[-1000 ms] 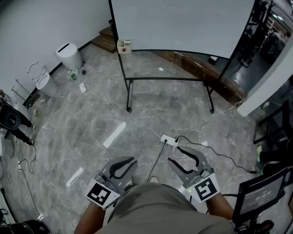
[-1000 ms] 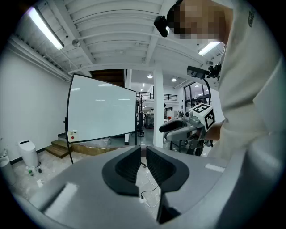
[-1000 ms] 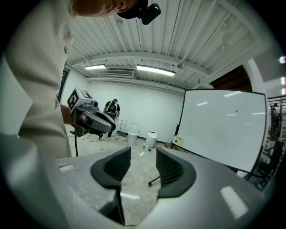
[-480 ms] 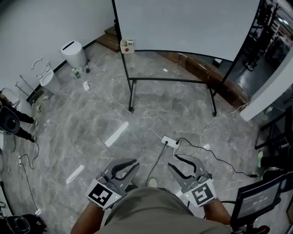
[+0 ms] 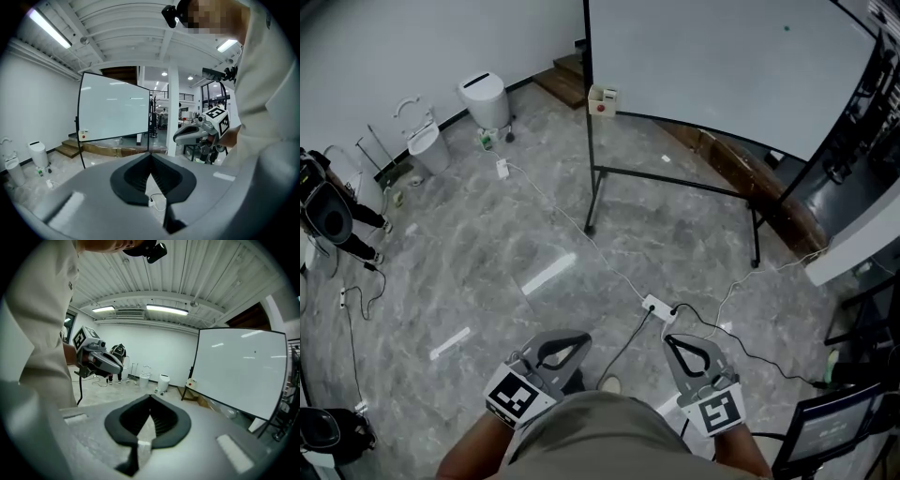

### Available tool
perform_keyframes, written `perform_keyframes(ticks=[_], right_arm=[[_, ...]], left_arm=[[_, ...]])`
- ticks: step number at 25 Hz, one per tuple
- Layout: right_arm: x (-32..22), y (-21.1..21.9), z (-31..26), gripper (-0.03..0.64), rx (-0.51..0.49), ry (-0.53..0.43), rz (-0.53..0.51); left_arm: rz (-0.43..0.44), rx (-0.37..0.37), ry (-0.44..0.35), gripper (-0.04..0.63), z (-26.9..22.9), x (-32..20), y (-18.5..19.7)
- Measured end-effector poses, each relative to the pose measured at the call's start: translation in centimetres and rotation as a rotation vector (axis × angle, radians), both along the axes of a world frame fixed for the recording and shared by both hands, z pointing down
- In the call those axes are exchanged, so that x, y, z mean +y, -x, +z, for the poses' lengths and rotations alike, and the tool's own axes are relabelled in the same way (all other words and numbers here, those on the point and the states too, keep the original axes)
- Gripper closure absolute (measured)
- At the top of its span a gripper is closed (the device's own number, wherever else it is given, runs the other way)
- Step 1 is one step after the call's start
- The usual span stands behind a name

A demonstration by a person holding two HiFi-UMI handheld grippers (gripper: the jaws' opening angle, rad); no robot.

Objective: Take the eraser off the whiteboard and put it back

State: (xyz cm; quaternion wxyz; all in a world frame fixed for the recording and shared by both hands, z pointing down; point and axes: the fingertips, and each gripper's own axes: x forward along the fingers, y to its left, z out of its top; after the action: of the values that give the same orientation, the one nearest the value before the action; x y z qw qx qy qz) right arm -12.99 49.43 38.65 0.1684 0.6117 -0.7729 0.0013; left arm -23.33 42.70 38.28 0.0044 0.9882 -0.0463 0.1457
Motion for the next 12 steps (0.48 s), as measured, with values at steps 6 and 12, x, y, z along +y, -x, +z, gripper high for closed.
perform_keyframes(ticks=[6, 12], right_arm=[[-3.9, -0.1, -0.2, 0.615, 0.015, 0.016, 0.012], [-10.1, -0.7, -0.5, 0.615, 0.010, 0.049, 0.062]], left_arm=[[0.016, 0.036, 0.008, 0.589, 0.2, -4.1, -0.4], [0.049, 0.070, 0.008, 0.589, 0.1, -10.9, -1.6]])
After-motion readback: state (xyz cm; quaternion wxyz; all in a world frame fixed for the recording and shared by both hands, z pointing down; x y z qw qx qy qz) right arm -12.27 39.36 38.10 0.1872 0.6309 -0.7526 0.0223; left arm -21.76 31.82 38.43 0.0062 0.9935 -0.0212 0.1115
